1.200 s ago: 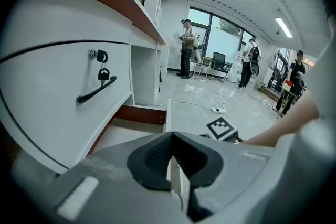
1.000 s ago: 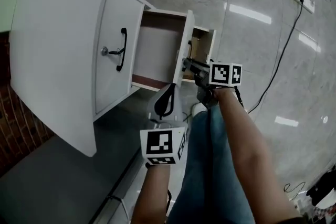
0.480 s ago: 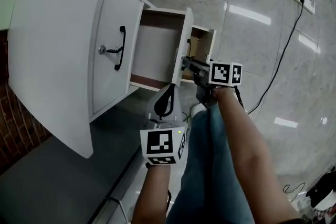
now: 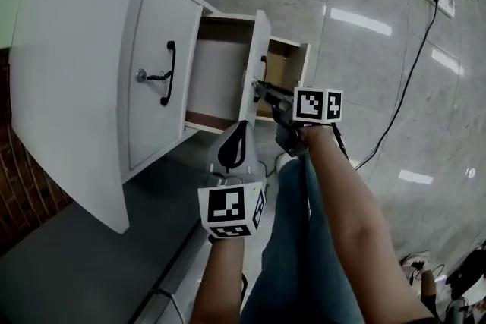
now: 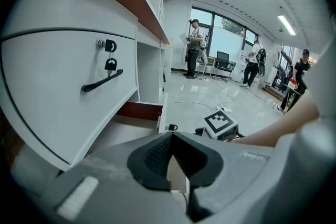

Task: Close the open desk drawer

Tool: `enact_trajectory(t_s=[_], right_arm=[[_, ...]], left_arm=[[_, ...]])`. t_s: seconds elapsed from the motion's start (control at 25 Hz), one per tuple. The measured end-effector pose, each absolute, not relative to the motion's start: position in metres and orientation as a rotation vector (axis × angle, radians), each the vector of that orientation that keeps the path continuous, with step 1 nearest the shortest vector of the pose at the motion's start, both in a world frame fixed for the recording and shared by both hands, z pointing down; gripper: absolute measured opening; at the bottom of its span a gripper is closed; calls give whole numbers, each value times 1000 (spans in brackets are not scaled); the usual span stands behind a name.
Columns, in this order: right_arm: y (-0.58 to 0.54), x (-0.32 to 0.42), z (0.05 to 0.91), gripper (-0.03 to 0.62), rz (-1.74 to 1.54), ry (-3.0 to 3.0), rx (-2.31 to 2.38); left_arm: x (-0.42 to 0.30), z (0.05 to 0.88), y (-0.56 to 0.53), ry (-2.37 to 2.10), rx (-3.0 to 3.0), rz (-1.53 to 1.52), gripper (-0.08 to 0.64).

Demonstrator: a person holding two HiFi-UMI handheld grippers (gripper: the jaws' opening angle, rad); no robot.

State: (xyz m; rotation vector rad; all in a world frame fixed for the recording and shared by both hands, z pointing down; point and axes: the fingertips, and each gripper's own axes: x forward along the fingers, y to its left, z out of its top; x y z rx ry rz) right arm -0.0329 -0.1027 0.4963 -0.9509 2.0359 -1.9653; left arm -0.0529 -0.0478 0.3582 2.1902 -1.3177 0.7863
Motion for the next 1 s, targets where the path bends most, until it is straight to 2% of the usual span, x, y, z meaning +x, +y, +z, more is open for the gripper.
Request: enact_trajectory(t_s=[1.0], right_arm=[[-137, -105, 496, 26, -1987, 2077, -877]], left_arm=[[-94, 369, -54, -1373, 2152, 795, -2]])
